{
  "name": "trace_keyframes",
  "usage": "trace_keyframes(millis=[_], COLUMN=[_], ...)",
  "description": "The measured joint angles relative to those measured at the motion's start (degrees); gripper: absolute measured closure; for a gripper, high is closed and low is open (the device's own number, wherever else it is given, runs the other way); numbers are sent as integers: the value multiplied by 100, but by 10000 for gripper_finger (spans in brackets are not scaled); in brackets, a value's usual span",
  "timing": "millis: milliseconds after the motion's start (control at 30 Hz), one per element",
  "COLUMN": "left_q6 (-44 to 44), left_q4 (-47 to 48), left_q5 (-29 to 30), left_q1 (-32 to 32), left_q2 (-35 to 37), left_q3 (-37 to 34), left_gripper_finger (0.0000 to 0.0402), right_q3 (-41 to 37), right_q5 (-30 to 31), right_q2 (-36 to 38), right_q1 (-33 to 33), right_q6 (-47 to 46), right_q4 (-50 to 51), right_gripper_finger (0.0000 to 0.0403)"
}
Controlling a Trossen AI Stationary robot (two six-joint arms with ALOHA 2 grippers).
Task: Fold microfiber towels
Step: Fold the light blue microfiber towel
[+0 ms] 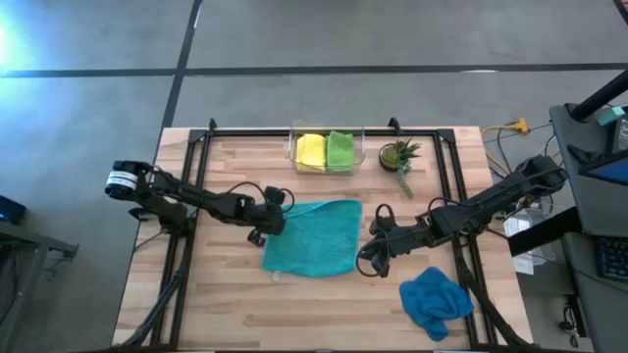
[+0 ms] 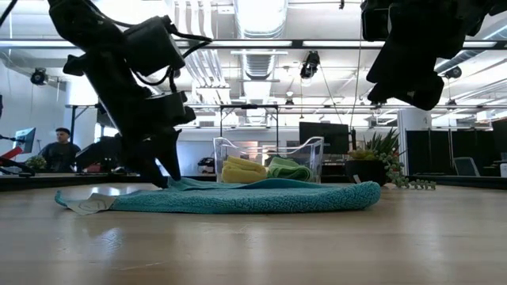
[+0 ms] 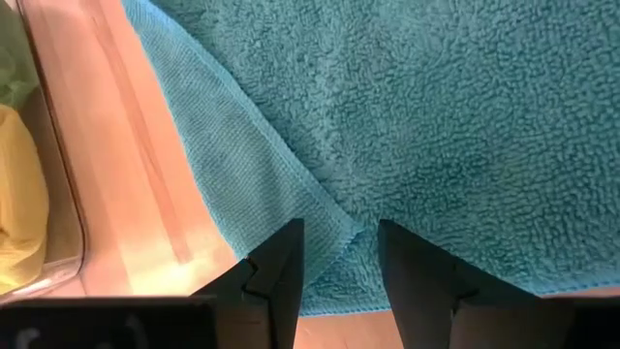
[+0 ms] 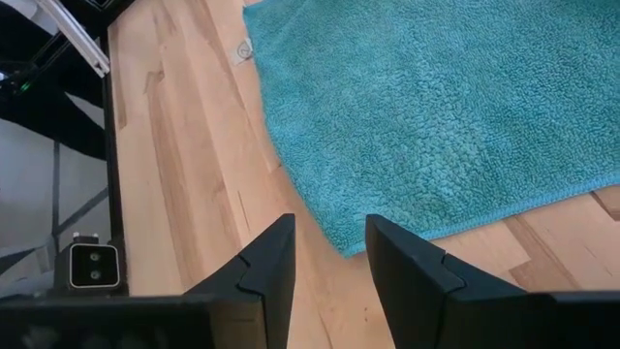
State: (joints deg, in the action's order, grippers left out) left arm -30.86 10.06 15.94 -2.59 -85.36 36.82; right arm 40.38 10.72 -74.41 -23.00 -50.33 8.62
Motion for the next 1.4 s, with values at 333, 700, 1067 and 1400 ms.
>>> trace_keyframes(millis=[333, 700, 1067, 1400], left_q6=[-6, 13, 50, 338], left_q4=[-16, 17, 255, 904], left_q5=[54, 85, 83, 76], left_q1=[37, 58, 74, 74], left_q2=[-146, -415, -368, 148], left_q3=[-4, 234, 328, 721], left_gripper_finger=[283, 338, 400, 401], right_q3=[-7, -11, -12, -12], right_q5=[0, -11, -9, 309], right_q2=[0, 0, 0, 1], right_q1=[0, 0, 0, 420], right_q6=[42, -5, -46, -48], right_q4=[9, 9, 7, -20], right_gripper_finger=[280, 280, 280, 280])
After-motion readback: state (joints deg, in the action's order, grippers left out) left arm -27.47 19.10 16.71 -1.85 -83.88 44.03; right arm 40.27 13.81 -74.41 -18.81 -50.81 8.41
